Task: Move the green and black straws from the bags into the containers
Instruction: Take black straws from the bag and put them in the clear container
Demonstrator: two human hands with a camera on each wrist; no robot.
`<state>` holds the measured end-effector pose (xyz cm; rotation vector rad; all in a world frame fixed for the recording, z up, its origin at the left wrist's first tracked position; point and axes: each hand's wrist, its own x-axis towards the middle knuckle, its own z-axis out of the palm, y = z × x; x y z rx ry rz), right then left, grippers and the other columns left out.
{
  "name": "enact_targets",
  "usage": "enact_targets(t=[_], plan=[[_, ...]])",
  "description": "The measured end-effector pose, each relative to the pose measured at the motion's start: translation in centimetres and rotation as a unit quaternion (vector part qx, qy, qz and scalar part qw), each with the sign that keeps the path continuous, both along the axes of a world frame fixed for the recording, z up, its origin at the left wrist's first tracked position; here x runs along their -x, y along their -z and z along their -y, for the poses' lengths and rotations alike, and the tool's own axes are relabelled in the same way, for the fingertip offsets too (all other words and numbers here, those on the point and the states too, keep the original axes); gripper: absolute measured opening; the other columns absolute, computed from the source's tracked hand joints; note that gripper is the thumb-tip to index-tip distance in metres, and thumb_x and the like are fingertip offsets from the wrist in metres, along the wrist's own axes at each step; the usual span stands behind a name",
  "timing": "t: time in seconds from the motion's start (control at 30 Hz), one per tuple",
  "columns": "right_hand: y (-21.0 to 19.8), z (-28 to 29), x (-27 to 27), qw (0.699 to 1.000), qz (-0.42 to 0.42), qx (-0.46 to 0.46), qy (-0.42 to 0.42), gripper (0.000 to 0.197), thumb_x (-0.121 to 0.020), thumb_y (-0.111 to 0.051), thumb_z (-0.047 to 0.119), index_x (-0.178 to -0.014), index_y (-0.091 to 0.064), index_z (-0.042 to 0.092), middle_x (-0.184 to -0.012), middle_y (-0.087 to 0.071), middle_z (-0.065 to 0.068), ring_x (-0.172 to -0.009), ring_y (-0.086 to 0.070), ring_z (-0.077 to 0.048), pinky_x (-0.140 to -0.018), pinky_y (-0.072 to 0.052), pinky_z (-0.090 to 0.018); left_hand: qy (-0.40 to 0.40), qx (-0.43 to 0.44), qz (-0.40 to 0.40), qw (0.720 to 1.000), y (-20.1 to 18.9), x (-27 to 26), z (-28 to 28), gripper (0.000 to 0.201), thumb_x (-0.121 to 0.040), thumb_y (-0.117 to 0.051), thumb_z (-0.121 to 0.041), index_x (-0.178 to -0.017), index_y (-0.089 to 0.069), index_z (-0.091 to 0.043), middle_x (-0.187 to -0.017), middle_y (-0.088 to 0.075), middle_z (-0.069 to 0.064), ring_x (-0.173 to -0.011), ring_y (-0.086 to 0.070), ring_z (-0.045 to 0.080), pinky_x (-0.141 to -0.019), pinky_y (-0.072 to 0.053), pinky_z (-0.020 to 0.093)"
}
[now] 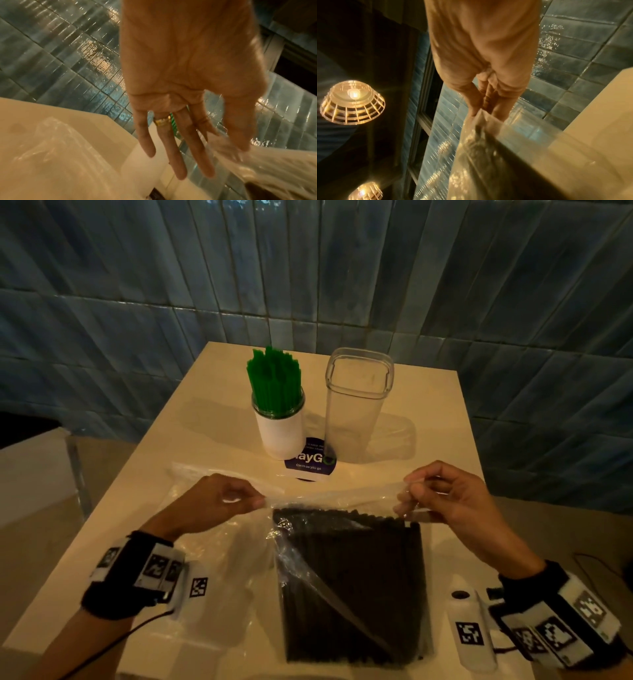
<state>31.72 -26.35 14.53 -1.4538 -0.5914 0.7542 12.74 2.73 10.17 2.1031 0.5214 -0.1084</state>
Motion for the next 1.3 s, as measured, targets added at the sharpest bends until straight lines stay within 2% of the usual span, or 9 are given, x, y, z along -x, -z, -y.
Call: enact_targets(t=[0.13, 0.3, 0.47, 0.77, 0.9, 1.0, 1.1, 1.2, 1.3], plan=[[-1.9, -1.3, 0.7, 0.995, -0.076, -0.052, -0.024, 0.045, -0.055, -0.083, 0.038, -0.08, -0.061, 0.008, -0.067, -0.067, -0.004, -0.062, -0.066, -0.012, -0.058, -0.057, -0.024, 0.063, 0.05, 0.037, 0.996, -2.4, -1.3, 1.3, 0.052, -0.06, -0.067, -0.06, -0.093, -0.062, -0.02, -0.113, -0.064, -0.019, -0.106, -0.058, -0.001, -0.092, -0.047, 0.027], [-3.1, -4.3, 1.0, 0.998, -0.031, -0.053, 0.0, 0.01, -0.086, -0.049, 0.004, -0.088, -0.056, 0.011, -0.077, -0.069, 0.004, -0.071, -0.066, -0.006, -0.061, -0.053, -0.018, 0.159, -0.018, 0.07, 0.985, -6.1, -2.9, 4.2, 0.032, -0.078, -0.058, -0.057, -0.087, -0.065, -0.027, -0.083, -0.066, -0.006, -0.077, -0.062, 0.008, -0.07, -0.052, 0.029], [-1.5, -4.9, 0.1, 0.988, 0.133, 0.023, 0.076, 0.035, -0.085, -0.061, 0.019, -0.116, -0.049, 0.027, -0.122, -0.056, 0.007, -0.111, -0.055, -0.005, -0.093, -0.046, -0.023, 0.036, 0.085, 0.136, 0.986, -9.6, -0.5, 3.0, 0.01, -0.086, -0.059, -0.031, -0.081, -0.068, -0.029, -0.095, -0.072, -0.002, -0.086, -0.069, 0.018, -0.067, -0.058, 0.03], [2.5, -9.7, 4.5, 0.96, -0.186, 0.117, -0.174, 0.035, -0.089, -0.034, 0.062, -0.119, -0.042, 0.048, -0.129, -0.044, 0.015, -0.126, -0.041, -0.02, -0.092, -0.049, -0.048, 0.024, 0.07, 0.211, 0.975, -12.4, 3.0, 3.7, 0.033, -0.066, -0.069, -0.058, -0.078, -0.072, -0.027, -0.083, -0.072, 0.006, -0.08, -0.068, 0.028, -0.071, -0.057, 0.037], [1.9, -12.7, 5.5, 0.947, -0.259, 0.005, -0.191, 0.06, -0.094, -0.022, 0.062, -0.129, -0.054, 0.025, -0.133, -0.054, -0.007, -0.122, -0.05, -0.028, -0.097, -0.044, -0.056, -0.019, 0.149, 0.268, 0.951, -11.8, 2.2, 6.2, 0.037, -0.057, -0.076, -0.058, -0.067, -0.071, -0.023, -0.081, -0.072, 0.004, -0.092, -0.067, 0.023, -0.076, -0.056, 0.028], [1.2, -13.5, 5.6, 0.934, -0.303, -0.052, -0.185, 0.065, -0.099, -0.014, 0.037, -0.081, -0.076, 0.026, -0.084, -0.072, 0.004, -0.08, -0.067, -0.007, -0.072, -0.055, -0.021, -0.004, 0.2, 0.292, 0.935, -11.1, 1.4, 6.7, 0.033, -0.066, -0.076, -0.046, -0.068, -0.068, -0.013, -0.099, -0.072, 0.0, -0.102, -0.065, 0.013, -0.078, -0.052, 0.02], [2.8, -13.7, 5.0, 0.925, -0.338, -0.097, -0.145, 0.053, -0.095, -0.028, 0.029, -0.069, -0.074, 0.021, -0.072, -0.07, -0.001, -0.064, -0.066, -0.01, -0.058, -0.054, -0.016, -0.032, 0.174, 0.294, 0.939, -8.5, 0.2, 6.7, 0.009, -0.073, -0.072, -0.032, -0.071, -0.069, -0.024, -0.108, -0.069, -0.003, -0.107, -0.062, 0.01, -0.084, -0.049, 0.019], [5.1, -13.8, 4.3, 0.939, -0.302, -0.037, -0.159, 0.038, -0.099, -0.035, 0.021, -0.109, -0.062, -0.003, -0.099, -0.064, -0.015, -0.091, -0.064, -0.023, -0.083, -0.053, -0.032, -0.065, 0.18, 0.258, 0.947, -5.0, -1.0, 6.9, 0.007, -0.089, -0.06, -0.018, -0.087, -0.067, -0.02, -0.116, -0.065, -0.012, -0.107, -0.06, 0.006, -0.083, -0.049, 0.018], [7.8, -12.4, 2.2, 0.957, -0.281, 0.047, -0.059, 0.033, -0.091, -0.05, 0.006, -0.122, -0.048, -0.004, -0.089, -0.06, -0.006, -0.073, -0.064, -0.01, -0.067, -0.055, -0.02, -0.139, 0.22, 0.17, 0.95, -1.9, -1.8, 7.5, 0.017, -0.095, -0.048, -0.023, -0.081, -0.058, -0.025, -0.079, -0.064, -0.018, -0.078, -0.06, 0.004, -0.065, -0.046, 0.017]])
